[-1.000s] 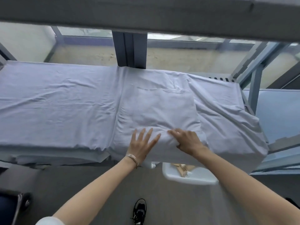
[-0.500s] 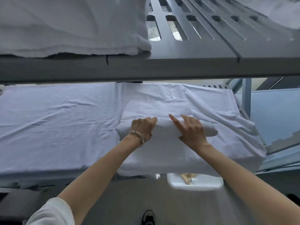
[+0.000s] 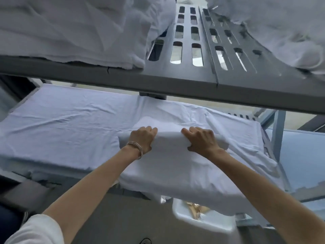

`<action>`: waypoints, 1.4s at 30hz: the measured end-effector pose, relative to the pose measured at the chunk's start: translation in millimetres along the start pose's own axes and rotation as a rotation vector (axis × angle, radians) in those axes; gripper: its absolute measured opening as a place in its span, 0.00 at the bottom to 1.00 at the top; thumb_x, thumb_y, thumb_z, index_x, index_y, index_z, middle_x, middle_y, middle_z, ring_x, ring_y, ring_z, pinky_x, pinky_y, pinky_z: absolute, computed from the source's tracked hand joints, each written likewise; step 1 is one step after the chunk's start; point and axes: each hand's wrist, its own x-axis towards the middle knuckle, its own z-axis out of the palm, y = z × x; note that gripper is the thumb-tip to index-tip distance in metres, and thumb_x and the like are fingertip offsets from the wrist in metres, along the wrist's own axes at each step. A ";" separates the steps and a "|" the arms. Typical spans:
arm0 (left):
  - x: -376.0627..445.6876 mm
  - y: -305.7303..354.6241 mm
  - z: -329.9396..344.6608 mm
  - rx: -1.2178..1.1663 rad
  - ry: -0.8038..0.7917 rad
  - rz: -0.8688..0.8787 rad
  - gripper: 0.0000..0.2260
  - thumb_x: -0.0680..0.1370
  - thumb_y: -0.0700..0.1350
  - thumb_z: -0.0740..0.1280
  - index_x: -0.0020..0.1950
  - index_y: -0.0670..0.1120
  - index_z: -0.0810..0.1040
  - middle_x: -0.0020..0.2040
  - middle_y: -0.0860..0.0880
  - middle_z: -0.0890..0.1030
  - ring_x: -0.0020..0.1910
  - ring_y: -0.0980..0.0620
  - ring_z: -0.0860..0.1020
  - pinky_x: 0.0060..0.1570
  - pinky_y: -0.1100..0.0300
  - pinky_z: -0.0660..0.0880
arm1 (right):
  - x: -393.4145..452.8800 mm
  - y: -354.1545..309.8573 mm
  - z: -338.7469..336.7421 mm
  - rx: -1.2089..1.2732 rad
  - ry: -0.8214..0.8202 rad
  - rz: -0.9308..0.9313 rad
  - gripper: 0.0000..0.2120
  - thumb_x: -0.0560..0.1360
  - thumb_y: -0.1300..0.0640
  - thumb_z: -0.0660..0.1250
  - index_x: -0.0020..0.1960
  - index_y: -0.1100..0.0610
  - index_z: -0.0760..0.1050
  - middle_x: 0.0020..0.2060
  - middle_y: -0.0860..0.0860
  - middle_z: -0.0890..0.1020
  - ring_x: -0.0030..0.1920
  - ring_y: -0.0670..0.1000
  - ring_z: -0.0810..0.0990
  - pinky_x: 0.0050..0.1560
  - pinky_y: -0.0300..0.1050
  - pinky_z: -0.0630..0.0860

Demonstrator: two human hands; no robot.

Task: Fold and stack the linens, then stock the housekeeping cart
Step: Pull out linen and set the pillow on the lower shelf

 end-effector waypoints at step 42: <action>-809.5 410.6 15.2 -0.508 -0.419 -2.122 0.19 0.71 0.43 0.67 0.61 0.49 0.69 0.55 0.48 0.75 0.54 0.45 0.76 0.40 0.57 0.69 | -572.7 -478.6 -74.7 -0.178 0.020 -2.342 0.27 0.68 0.52 0.67 0.66 0.47 0.63 0.53 0.47 0.75 0.54 0.51 0.75 0.40 0.40 0.66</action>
